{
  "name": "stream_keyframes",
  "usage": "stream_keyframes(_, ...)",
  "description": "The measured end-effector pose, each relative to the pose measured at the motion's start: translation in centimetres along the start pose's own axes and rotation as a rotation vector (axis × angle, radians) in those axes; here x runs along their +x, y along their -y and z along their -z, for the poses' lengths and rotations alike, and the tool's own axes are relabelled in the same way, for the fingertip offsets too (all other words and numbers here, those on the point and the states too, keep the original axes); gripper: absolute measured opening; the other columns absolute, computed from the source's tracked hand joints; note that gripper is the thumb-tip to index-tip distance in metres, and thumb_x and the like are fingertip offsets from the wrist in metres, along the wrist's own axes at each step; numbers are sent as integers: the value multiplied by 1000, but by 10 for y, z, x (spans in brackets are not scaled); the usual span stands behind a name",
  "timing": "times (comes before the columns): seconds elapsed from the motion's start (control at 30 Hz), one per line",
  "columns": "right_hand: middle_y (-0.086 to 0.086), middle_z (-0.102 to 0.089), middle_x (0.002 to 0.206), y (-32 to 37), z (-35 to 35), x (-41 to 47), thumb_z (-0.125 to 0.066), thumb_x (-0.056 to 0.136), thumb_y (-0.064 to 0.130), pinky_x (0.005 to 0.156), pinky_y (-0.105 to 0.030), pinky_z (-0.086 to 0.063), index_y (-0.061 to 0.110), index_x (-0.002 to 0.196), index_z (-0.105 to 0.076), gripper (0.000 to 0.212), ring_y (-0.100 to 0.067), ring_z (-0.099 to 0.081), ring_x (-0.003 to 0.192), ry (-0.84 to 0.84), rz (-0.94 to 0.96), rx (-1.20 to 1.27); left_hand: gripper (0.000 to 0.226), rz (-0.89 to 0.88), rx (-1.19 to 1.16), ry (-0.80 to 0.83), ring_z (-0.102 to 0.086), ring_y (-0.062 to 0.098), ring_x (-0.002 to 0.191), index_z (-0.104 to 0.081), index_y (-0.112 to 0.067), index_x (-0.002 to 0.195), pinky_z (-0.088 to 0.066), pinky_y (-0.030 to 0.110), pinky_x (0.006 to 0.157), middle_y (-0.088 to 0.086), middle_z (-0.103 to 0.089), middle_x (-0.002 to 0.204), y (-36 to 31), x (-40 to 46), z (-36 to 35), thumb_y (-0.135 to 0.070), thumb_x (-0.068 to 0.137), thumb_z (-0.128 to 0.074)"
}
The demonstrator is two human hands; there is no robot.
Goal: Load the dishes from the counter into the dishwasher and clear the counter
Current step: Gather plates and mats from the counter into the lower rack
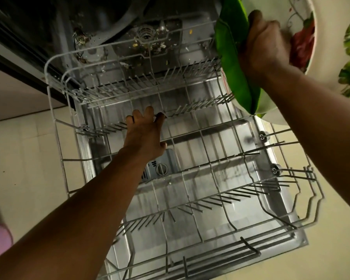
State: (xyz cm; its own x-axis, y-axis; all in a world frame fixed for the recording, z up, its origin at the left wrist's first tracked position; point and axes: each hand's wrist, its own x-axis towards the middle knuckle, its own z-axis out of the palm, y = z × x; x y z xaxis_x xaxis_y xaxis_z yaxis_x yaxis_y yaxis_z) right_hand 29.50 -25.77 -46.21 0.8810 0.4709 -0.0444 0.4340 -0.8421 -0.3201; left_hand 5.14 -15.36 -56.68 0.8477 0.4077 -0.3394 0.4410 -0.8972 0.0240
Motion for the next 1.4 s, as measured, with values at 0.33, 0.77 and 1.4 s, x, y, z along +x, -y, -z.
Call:
stream_keyframes(0.33, -18, -57, 124, -13, -47, -12, -44, 100, 19, 86, -41, -45, 15, 153, -17, 59, -36, -57, 110, 48, 0, -77, 84, 1, 21, -47, -38, 35, 116, -37, -21, 139, -35, 45, 94, 13, -34, 135, 0, 0, -2, -56, 72, -72)
stream_keyframes(0.77, -19, -56, 120, -13, -62, -4, -43, 99, 34, 88, -45, -48, 8, 149, -22, 60, -34, -56, 102, -18, 50, 26, 89, -32, -39, 82, -29, 35, 127, -25, -23, 148, -27, 47, 104, 11, -23, 145, 3, 1, 9, -57, 77, -67)
stream_keyframes(1.4, -16, -62, 114, 53, 90, -360, -83, 53, 0, 80, -36, -55, 5, 119, -56, 71, -29, -59, 98, 150, 312, -20, 64, 159, -274, 165, -13, 28, 144, -15, -26, 152, -14, 48, 118, 0, -15, 157, -25, -252, 170, -32, 96, -45)
